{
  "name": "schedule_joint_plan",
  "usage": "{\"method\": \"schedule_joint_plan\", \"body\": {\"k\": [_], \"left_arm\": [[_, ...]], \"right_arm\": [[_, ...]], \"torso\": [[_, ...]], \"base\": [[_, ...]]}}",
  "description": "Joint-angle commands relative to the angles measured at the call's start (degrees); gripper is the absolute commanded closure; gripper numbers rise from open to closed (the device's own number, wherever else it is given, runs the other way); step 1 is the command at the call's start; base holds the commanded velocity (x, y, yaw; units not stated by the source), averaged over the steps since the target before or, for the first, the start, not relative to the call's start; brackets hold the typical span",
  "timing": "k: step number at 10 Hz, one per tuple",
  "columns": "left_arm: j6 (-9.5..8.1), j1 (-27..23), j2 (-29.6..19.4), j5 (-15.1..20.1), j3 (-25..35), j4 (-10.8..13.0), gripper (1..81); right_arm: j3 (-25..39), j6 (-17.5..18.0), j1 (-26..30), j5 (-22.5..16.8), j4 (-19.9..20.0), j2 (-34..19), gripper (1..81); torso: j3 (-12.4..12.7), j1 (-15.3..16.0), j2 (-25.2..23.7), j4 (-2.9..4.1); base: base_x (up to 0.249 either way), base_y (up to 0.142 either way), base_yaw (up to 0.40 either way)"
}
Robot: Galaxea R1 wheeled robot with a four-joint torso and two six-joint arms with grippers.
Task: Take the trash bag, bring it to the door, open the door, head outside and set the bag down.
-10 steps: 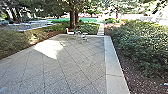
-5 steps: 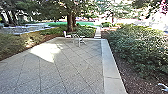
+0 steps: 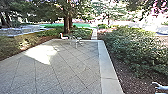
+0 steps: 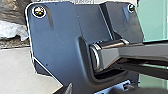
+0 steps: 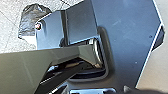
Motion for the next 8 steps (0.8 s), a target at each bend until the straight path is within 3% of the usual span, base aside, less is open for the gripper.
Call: {"method": "schedule_joint_plan", "body": {"k": [1,2,3,6,7,8], "left_arm": [[0.03,-0.89,1.12,-1.46,-1.68,0.18,1.0],[0.03,-0.01,2.27,-4.65,-2.65,0.18,1.0],[0.03,0.17,3.24,-5.20,-3.27,0.18,1.0],[0.03,0.25,3.25,-5.38,-3.44,-0.08,1.0],[-0.06,0.08,3.07,-7.66,-3.71,-0.35,1.0],[0.03,0.17,3.68,-13.77,-3.71,-0.27,1.0]], "right_arm": [[0.83,0.10,1.91,-3.27,-0.62,0.66,1.0],[0.75,0.10,1.82,-3.27,-0.62,0.75,1.0],[0.75,0.10,1.82,-2.92,-0.71,0.83,1.0],[0.31,-0.52,1.65,-2.92,-0.79,1.36,1.0],[0.13,-0.52,1.64,-2.92,-0.79,1.63,1.0],[0.04,-0.60,1.64,-2.92,-0.79,1.80,1.0]], "torso": [[0.00,0.07,0.00,0.00],[5.56,0.07,0.00,0.00],[0.31,0.07,0.00,0.00],[2.38,0.07,-0.05,0.00],[2.34,0.07,-0.07,0.00],[2.27,0.07,-0.07,0.00]], "base": [[0.000,0.000,0.000],[0.000,0.000,0.000],[0.000,0.000,0.000],[0.000,0.000,0.000],[0.000,0.000,0.000],[0.000,0.000,0.000]]}}
